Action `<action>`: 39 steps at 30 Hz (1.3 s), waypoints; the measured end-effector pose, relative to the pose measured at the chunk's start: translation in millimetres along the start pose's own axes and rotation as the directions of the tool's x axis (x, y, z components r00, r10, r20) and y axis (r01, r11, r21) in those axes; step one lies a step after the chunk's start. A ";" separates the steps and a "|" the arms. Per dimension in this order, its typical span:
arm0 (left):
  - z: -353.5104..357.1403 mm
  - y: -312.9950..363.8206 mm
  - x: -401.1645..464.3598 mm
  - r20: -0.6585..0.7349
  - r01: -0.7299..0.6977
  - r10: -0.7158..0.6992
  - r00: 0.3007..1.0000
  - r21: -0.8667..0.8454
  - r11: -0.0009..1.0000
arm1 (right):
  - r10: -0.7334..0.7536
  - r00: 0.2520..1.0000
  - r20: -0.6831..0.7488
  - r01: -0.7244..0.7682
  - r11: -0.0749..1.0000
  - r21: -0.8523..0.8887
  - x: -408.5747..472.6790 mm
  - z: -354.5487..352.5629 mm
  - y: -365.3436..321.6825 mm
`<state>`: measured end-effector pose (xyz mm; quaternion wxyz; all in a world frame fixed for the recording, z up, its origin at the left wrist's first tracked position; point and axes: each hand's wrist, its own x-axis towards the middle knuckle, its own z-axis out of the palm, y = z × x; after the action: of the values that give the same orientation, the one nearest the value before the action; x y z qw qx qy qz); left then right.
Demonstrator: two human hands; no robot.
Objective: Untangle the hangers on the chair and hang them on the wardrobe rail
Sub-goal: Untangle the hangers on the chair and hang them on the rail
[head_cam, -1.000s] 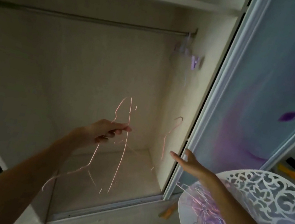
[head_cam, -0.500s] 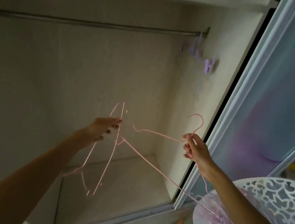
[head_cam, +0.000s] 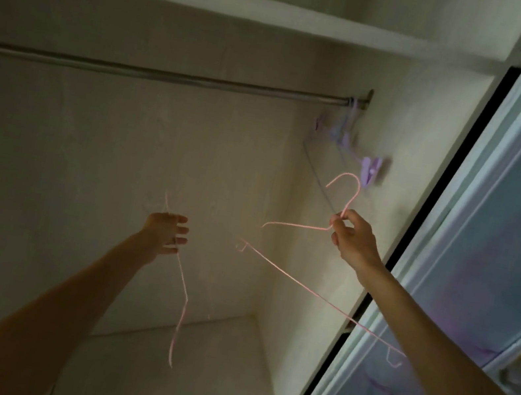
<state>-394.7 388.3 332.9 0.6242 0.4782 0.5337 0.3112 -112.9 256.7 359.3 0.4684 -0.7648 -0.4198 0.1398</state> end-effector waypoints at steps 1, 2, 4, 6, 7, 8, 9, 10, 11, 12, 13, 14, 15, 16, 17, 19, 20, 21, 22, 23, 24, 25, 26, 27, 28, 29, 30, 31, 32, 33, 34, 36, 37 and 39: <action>2.8 4.4 8.3 -0.008 -0.013 0.013 1.000 -0.043 0.999 | -0.003 1.000 -0.020 0.003 1.000 0.006 9.5 3.1 -6.1; 6.2 8.7 16.4 -0.003 -0.031 0.031 1.000 -0.080 0.996 | -0.018 0.999 -0.041 0.017 1.000 -0.011 19.3 6.3 -12.4; 12.3 19.0 23.2 0.002 -0.063 0.064 0.998 -0.144 0.988 | -0.055 0.995 -0.087 0.048 0.996 -0.078 34.4 11.8 -29.3; 18.2 31.2 39.0 0.017 -0.073 0.077 0.997 -0.191 0.979 | -0.085 0.983 -0.164 0.062 0.988 -0.138 55.0 18.0 -48.6; 22.1 37.0 42.6 0.034 -0.073 0.081 0.996 -0.212 0.975 | -0.098 0.977 -0.189 0.067 0.984 -0.163 62.8 18.9 -58.1; 25.5 41.6 46.5 0.050 -0.069 0.083 0.995 -0.238 0.969 | -0.122 0.971 -0.206 0.086 0.981 -0.176 71.3 21.1 -65.2; 28.1 51.2 51.9 0.068 -0.069 0.088 0.994 -0.247 0.966 | -0.150 0.963 -0.226 0.106 0.975 -0.196 83.3 23.3 -75.3; 30.3 60.8 59.9 0.086 -0.066 0.091 0.992 -0.261 0.963 | -0.174 0.953 -0.247 0.118 0.967 -0.225 96.0 25.2 -85.9; 32.6 67.8 65.5 0.093 -0.051 0.079 0.993 -0.268 0.962 | -0.190 0.946 -0.264 0.117 0.956 -0.269 105.0 26.7 -95.4; 36.0 76.1 71.8 0.106 -0.038 0.070 0.992 -0.283 0.958 | -0.209 0.937 -0.281 0.117 0.943 -0.312 116.5 28.7 -105.9; 38.9 82.8 73.3 0.122 -0.021 0.059 0.991 -0.291 0.957 | -0.221 0.931 -0.290 0.115 0.933 -0.341 126.7 31.4 -115.1; 41.6 87.8 75.1 0.136 -0.012 0.056 0.989 -0.302 0.953 | -0.229 0.927 -0.297 0.114 0.926 -0.360 136.1 34.4 -123.1; 44.0 93.1 79.0 0.145 -0.008 0.056 0.988 -0.313 0.950 | -0.233 0.925 -0.299 0.111 0.921 -0.374 147.1 38.1 -130.7; 46.5 96.4 82.3 0.149 -0.004 0.054 0.987 -0.314 0.949 | -0.233 0.927 -0.295 0.108 0.916 -0.386 156.6 42.6 -135.3; 49.4 100.2 85.5 0.158 0.000 0.051 0.986 -0.309 0.951 | -0.224 0.935 -0.275 0.101 0.912 -0.398 165.8 46.6 -139.3; 55.6 107.1 90.0 0.167 0.000 0.052 0.985 -0.297 0.955 | -0.207 0.954 -0.218 0.099 0.902 -0.420 181.0 54.9 -141.2; 57.7 108.6 91.2 0.166 -0.005 0.053 0.985 -0.279 0.960 | -0.188 0.964 -0.188 0.097 0.907 -0.410 185.9 59.2 -138.5; 60.9 111.6 93.4 0.165 -0.009 0.055 0.985 -0.264 0.964 | -0.166 0.974 -0.157 0.094 0.917 -0.387 192.1 62.8 -135.7; 63.1 112.8 95.2 0.169 -0.015 0.060 0.984 -0.255 0.967 | -0.142 0.982 -0.127 0.089 0.930 -0.356 197.0 66.4 -129.9; 64.6 113.9 96.0 0.174 -0.019 0.064 0.983 -0.251 0.968 | -0.114 0.989 -0.093 0.077 0.940 -0.331 199.8 69.0 -124.5; 66.0 114.5 97.6 0.175 -0.025 0.072 0.982 -0.253 0.967 | -0.089 0.995 -0.051 0.068 0.946 -0.316 204.2 71.8 -117.3; 66.9 115.0 99.0 0.179 -0.029 0.077 0.981 -0.257 0.966 | -0.063 0.998 -0.006 0.058 0.949 -0.309 206.7 72.8 -111.2; 67.2 115.3 100.3 0.182 -0.028 0.080 0.980 -0.269 0.963 | -0.043 0.998 0.038 0.053 0.953 -0.300 209.8 73.5 -104.7; 67.5 115.2 100.6 0.187 -0.025 0.081 0.979 -0.287 0.958 | -0.024 0.997 0.080 0.046 0.958 -0.282 211.7 73.2 -99.4; 67.8 115.2 100.6 0.194 -0.022 0.085 0.977 -0.305 0.952 | -0.013 0.994 0.105 0.039 0.966 -0.255 211.9 72.0 -96.2; 68.1 115.1 101.2 0.200 -0.023 0.091 0.975 -0.320 0.947 | 0.000 0.993 0.116 0.028 0.970 -0.242 209.9 69.9 -96.0; 68.6 115.2 102.6 0.208 -0.020 0.093 0.974 -0.331 0.943 | -0.009 0.993 0.115 0.040 0.963 -0.268 208.0 66.9 -96.7; 68.5 114.9 103.9 0.217 -0.012 0.090 0.972 -0.336 0.942 | -0.045 0.994 0.096 0.076 0.936 -0.345 203.6 62.7 -99.9; 68.2 114.9 105.2 0.225 -0.005 0.085 0.971 -0.334 0.943 | -0.101 0.994 0.038 0.108 0.890 -0.444 202.0 57.9 -102.1; 68.3 115.4 106.9 0.230 -0.002 0.083 0.970 -0.330 0.944 | -0.193 0.980 -0.043 0.143 0.844 -0.516 198.7 51.6 -105.8; 68.2 116.0 108.7 0.235 0.001 0.081 0.969 -0.331 0.944 | -0.309 0.946 -0.101 0.205 0.810 -0.550 195.6 45.0 -110.2; 66.7 117.7 113.0 0.241 0.008 0.077 0.968 -0.336 0.942 | -0.516 0.852 -0.090 0.372 0.716 -0.591 194.9 34.2 -119.9; 66.3 119.3 114.7 0.239 0.010 0.076 0.968 -0.337 0.941 | -0.577 0.816 -0.026 0.434 0.641 -0.633 199.8 30.7 -122.4; 66.0 122.7 118.4 0.230 0.009 0.075 0.970 -0.345 0.939 | -0.631 0.767 0.120 0.497 0.465 -0.732 210.7 27.0 -127.0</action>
<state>-288.1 520.2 401.5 0.7524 0.4048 0.3839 0.3501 -66.0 462.3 488.9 0.1765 -0.7102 -0.6271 -0.2669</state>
